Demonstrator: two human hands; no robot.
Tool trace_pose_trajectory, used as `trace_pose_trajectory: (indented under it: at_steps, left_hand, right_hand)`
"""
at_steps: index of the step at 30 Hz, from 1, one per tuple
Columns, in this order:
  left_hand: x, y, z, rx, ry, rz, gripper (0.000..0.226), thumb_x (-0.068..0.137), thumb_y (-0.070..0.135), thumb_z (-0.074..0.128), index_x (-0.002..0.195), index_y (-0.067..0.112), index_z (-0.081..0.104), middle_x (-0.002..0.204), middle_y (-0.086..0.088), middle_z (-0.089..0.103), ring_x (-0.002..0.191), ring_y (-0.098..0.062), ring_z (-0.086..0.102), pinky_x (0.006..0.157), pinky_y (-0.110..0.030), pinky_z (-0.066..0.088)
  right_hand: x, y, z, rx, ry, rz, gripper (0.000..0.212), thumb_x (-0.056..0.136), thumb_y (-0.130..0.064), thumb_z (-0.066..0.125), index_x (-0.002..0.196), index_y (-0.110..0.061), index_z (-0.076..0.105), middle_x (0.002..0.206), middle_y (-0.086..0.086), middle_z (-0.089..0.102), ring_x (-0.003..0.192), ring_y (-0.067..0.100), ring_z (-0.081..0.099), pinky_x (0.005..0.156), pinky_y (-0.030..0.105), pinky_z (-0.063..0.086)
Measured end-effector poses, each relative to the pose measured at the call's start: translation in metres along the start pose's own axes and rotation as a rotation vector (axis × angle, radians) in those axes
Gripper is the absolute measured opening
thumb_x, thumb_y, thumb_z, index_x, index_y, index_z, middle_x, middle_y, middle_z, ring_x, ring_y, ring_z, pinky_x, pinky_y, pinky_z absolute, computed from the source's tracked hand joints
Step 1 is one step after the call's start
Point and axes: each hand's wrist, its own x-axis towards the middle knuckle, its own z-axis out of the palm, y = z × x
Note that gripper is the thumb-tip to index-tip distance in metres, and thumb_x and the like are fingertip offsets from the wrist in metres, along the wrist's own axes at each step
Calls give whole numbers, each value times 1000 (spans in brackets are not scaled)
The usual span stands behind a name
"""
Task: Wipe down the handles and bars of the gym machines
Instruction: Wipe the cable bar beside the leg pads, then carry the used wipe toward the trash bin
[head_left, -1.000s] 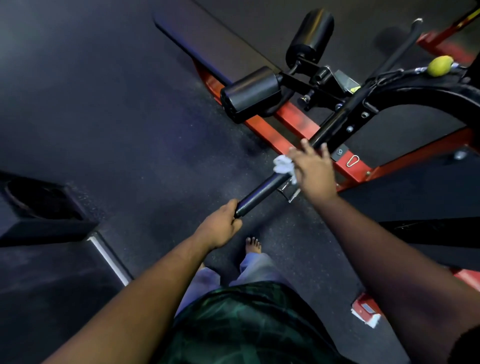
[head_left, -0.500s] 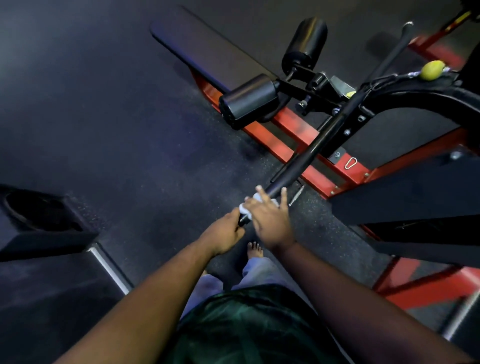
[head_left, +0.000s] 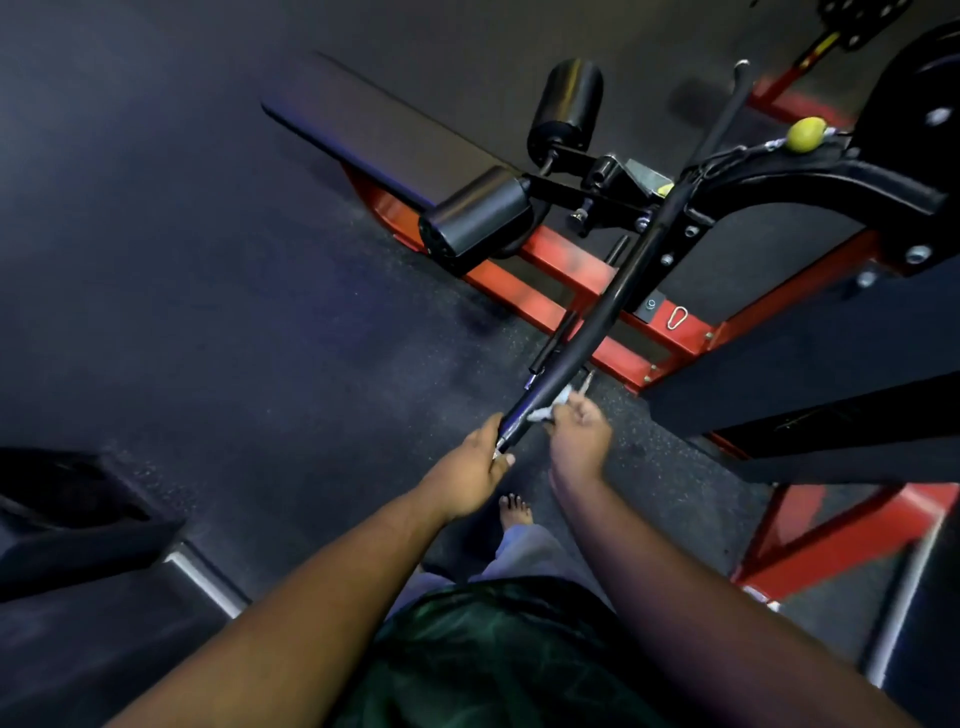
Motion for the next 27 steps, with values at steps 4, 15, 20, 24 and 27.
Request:
trace_pose_trajectory:
  at_steps: [4,15,20,24,27]
  left_hand:
    - [-1,-10,-20,136,-74,5,80,107,27,47,165,21,-7,163,-14,28,123,-35,56,101,-41,47]
    - [-62,-65,-101,221,-21,61,76,105,51,48,165,17,15,170,-6,17,149,-27,35,120,-37,32]
    - [-103,-112,-148,215,78,-2,76,104,55,48,164,19,18,168,-2,20,148,-25,35,119,-39,34]
    - [-130,-150,-192,200,183,-99,79,103,57,48,165,20,15,169,-3,21,151,-26,30,121,-40,31]
    - [-143,-176,-224,188,251,-168,81,102,60,48,165,21,15,169,-2,23,151,-24,32,121,-42,33]
  right_hand:
    - [-59,36,6,-128,-145,-55,26,93,10,56,97,-10,74,82,2,74,68,5,63,66,22,52]
    - [-104,2,25,-851,-100,-546,17,93,-21,57,97,-34,68,84,-12,72,77,5,65,72,30,48]
    - [-115,0,85,-1008,-248,-625,11,95,-43,51,88,-38,59,71,-10,69,78,4,65,76,36,54]
    - [-127,-25,151,-1095,-415,-658,12,91,-33,51,84,-35,61,62,-9,67,64,-2,65,76,38,55]
    - [-136,-43,199,-1134,-548,-664,15,93,-25,50,84,-31,61,58,-10,68,51,-1,64,72,37,56]
